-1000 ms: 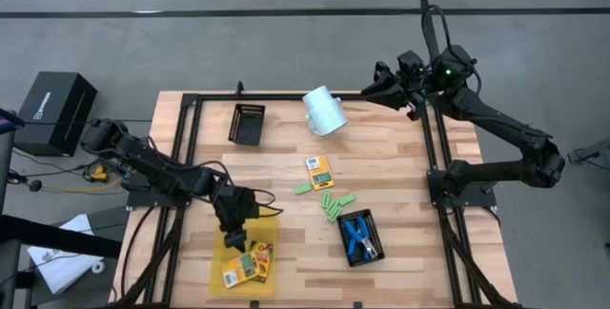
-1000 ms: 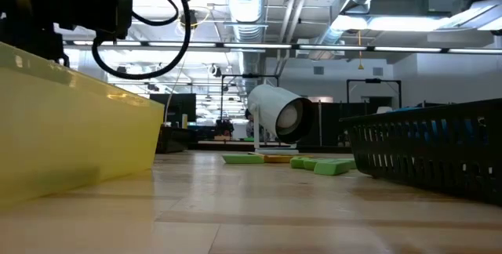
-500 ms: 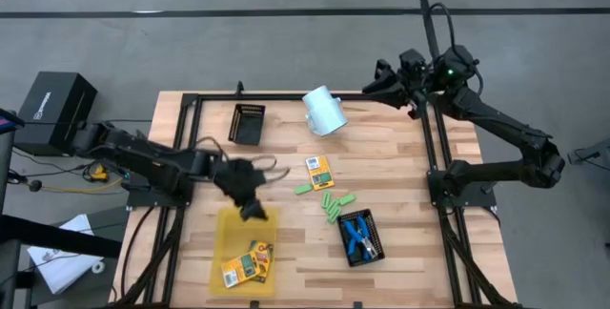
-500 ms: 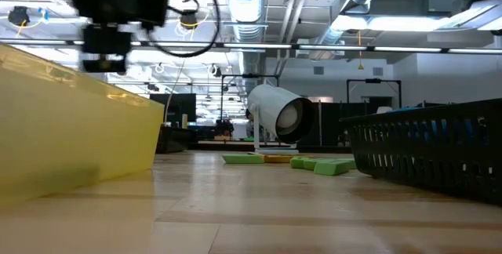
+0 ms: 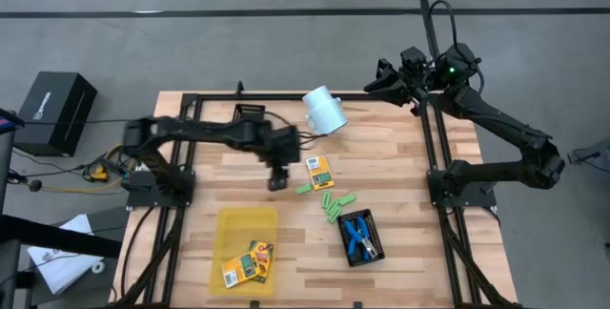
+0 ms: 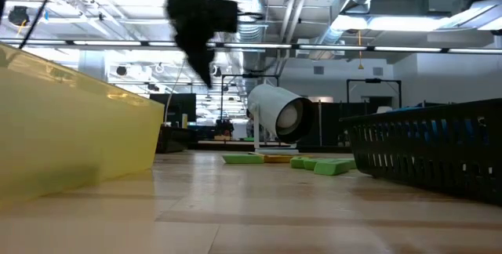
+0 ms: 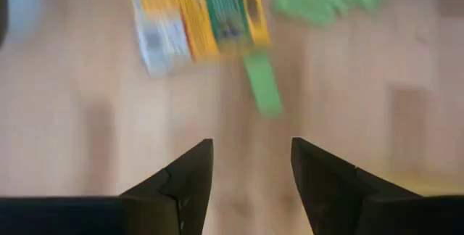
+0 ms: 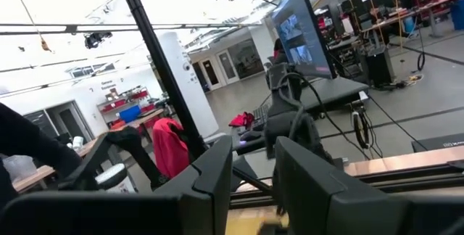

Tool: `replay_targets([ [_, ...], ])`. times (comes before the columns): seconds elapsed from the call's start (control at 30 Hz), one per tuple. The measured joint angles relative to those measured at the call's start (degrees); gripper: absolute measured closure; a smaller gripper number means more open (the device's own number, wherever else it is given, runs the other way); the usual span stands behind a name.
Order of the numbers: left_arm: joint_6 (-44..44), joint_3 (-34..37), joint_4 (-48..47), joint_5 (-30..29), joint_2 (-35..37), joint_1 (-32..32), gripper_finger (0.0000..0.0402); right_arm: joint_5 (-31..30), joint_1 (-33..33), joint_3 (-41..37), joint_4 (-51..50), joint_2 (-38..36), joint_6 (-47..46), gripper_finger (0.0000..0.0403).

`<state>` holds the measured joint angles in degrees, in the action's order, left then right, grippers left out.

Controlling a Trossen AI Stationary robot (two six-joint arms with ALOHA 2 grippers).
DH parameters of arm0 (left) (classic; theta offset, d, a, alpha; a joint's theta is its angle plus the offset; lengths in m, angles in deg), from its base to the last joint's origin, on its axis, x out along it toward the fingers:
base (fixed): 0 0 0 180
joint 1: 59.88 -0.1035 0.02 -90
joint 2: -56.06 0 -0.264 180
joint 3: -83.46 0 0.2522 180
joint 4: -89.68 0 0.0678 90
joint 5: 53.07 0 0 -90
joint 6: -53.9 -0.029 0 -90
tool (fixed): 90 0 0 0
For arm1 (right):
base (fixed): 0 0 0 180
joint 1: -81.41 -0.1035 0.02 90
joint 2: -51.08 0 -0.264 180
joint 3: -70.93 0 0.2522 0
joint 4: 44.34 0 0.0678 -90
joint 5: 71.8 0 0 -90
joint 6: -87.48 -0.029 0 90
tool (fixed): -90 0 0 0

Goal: Pick & Place School Supplies
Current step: Put the yellow crayon box into the yellow bin

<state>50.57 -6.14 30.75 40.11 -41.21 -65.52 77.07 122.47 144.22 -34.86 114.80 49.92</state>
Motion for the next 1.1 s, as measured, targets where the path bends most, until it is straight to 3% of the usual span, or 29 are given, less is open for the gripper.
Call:
replay_targets([
  [0.17,-8.7,-11.9,0.1,-12.4,-9.3,4.5,0.0211,1.1,0.0,0.0,0.3,0.0,0.1,0.0303],
  [0.3,-10.4,-16.3,1.7,-19.5,-13.8,8.0,0.021,2.7,0.0,0.0,1.0,0.0,0.3,0.0303],
  [0.7,-0.4,-16.8,7.0,-25.7,-23.1,15.5,0.0215,6.0,0.0,0.0,3.5,0.0,1.2,0.0303],
  [1.1,7.5,-16.6,8.7,-29.4,-28.6,15.0,0.0224,4.3,-3.1,0.0,3.5,0.0,4.0,0.0303],
])
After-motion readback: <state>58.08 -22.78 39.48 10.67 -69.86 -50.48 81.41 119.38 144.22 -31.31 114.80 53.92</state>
